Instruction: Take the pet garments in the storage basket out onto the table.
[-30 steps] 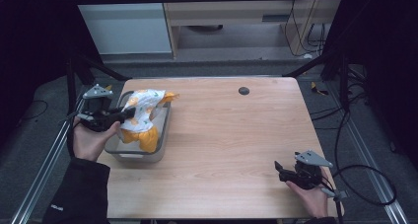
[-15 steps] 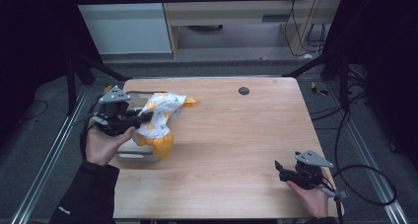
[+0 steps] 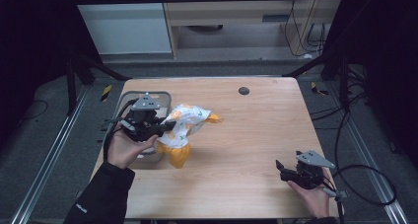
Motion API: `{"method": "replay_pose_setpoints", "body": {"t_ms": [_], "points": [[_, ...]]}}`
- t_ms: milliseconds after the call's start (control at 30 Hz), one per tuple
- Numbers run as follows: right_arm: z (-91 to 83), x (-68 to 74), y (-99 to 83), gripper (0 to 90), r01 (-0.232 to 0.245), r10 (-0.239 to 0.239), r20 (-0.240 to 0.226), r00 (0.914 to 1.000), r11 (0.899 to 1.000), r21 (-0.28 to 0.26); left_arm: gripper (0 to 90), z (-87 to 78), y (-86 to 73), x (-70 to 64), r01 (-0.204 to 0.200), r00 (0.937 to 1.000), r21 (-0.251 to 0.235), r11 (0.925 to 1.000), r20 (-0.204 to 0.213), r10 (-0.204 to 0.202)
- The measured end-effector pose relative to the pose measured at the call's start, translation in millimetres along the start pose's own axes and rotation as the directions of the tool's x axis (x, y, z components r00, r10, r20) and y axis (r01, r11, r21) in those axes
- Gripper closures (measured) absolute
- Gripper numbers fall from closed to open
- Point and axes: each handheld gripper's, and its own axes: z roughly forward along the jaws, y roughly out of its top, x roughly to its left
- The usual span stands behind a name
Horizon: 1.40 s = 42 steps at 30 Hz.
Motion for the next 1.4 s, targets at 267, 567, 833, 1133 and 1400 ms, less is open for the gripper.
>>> {"method": "replay_pose_setpoints", "body": {"t_ms": [267,567,833,1133,1400], "points": [[-0.9,-1.0,0.5,18.7,-0.002,0.002,0.003,1.0000,1.000,-0.007,78.0,14.8,2.4,-9.9,-0.034,0.9990,0.023,0.9991,0.031,0.034],[-0.7,-1.2,0.7,18.7,-0.001,0.001,0.005,1.0000,1.000,-0.009,77.9,35.9,0.7,-19.4,-0.067,0.9963,0.053,0.9963,0.056,0.064],[-0.6,-2.4,0.5,18.7,0.005,-0.005,0.011,0.9999,1.000,-0.011,77.9,58.0,-3.8,-25.0,-0.093,0.9924,0.091,0.9915,0.089,0.085],[-0.6,-2.8,0.3,18.7,0.009,-0.009,0.015,0.9999,1.000,-0.011,77.8,83.5,-4.9,-38.1,-0.139,0.9851,0.136,0.9810,0.120,0.123],[-0.5,-3.0,0.1,18.7,0.010,-0.010,0.013,0.9999,1.000,-0.011,77.7,105.1,-10.9,-48.9,-0.168,0.9782,0.160,0.9728,0.149,0.144]]}}
